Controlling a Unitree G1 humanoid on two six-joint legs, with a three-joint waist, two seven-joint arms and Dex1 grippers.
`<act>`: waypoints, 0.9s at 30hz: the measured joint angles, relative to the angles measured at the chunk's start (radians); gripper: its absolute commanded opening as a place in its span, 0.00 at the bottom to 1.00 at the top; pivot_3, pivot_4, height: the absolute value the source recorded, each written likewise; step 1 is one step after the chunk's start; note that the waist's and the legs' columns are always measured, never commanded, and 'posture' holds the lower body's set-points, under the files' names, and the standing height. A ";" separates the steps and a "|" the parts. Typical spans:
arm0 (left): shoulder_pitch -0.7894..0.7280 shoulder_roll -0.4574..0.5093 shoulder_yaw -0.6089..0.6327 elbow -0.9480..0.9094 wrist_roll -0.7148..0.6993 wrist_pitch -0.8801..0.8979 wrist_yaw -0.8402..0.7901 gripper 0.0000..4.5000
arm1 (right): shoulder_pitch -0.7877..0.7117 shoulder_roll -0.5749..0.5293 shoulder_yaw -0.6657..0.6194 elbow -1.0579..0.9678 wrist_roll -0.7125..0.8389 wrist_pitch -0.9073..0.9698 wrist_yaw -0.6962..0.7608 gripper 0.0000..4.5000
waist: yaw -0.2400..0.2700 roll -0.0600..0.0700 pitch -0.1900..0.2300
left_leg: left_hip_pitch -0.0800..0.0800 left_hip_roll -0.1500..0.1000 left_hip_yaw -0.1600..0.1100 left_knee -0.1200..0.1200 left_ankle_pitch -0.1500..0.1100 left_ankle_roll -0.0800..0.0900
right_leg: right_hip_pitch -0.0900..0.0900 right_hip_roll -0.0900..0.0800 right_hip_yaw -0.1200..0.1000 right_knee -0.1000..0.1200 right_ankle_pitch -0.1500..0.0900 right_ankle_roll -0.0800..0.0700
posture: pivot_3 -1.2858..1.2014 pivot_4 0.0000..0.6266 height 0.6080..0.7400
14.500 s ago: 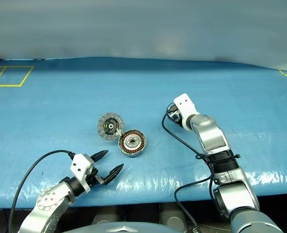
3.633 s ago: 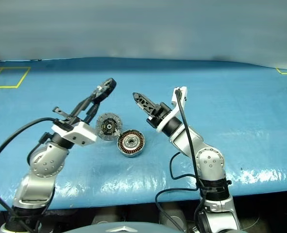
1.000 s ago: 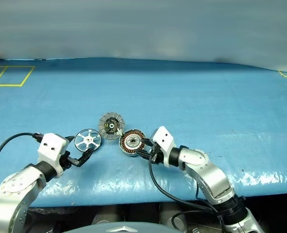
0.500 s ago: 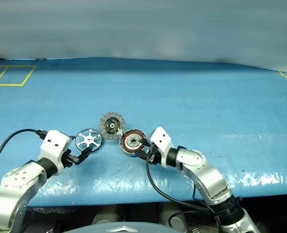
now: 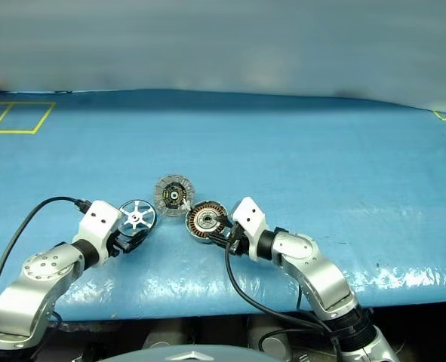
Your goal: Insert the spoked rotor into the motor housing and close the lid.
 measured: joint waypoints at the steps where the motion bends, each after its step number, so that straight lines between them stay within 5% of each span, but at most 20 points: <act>1: -0.001 0.000 -0.002 0.008 0.000 -0.010 -0.001 0.87 | 0.000 0.000 0.000 0.000 0.000 0.000 0.000 0.47 | 0.000 0.000 0.000 | 0.000 0.000 0.000 0.000 0.000 0.000 | 0.000 0.000 0.000 0.000 0.000 0.000 | 0.52 0.24 1.00; 10: 0.009 0.002 0.004 0.023 -0.003 -0.035 -0.007 0.87 | 0.001 0.005 0.000 0.000 0.000 0.010 -0.013 0.47 | 0.000 0.000 0.000 | 0.001 0.000 0.000 0.000 0.000 0.000 | 0.001 0.000 0.000 0.001 0.000 0.000 | 0.52 0.24 1.00; 13: 0.018 0.002 0.014 0.021 -0.004 -0.032 -0.009 0.74 | 0.004 0.006 0.000 0.000 0.000 0.014 -0.015 0.47 | -0.002 0.000 0.000 | 0.002 0.000 0.000 0.000 0.000 0.000 | 0.001 0.000 0.000 0.001 0.000 0.000 | 0.52 0.24 1.00; 17: 0.038 0.009 0.034 0.020 -0.001 -0.022 -0.006 0.45 | 0.005 0.009 0.000 0.000 -0.001 0.016 -0.015 0.47 | -0.002 0.000 0.000 | 0.001 0.000 0.000 0.000 0.000 0.000 | 0.000 0.000 0.000 0.001 0.000 0.000 | 0.52 0.24 1.00; 27: 0.045 0.014 0.041 0.010 -0.001 -0.011 -0.005 0.45 | 0.004 0.011 0.000 0.000 -0.002 0.020 -0.014 0.47 | -0.001 0.000 0.000 | 0.001 0.000 0.000 -0.001 0.000 0.000 | 0.000 0.000 0.000 0.001 0.000 0.000 | 0.52 0.24 1.00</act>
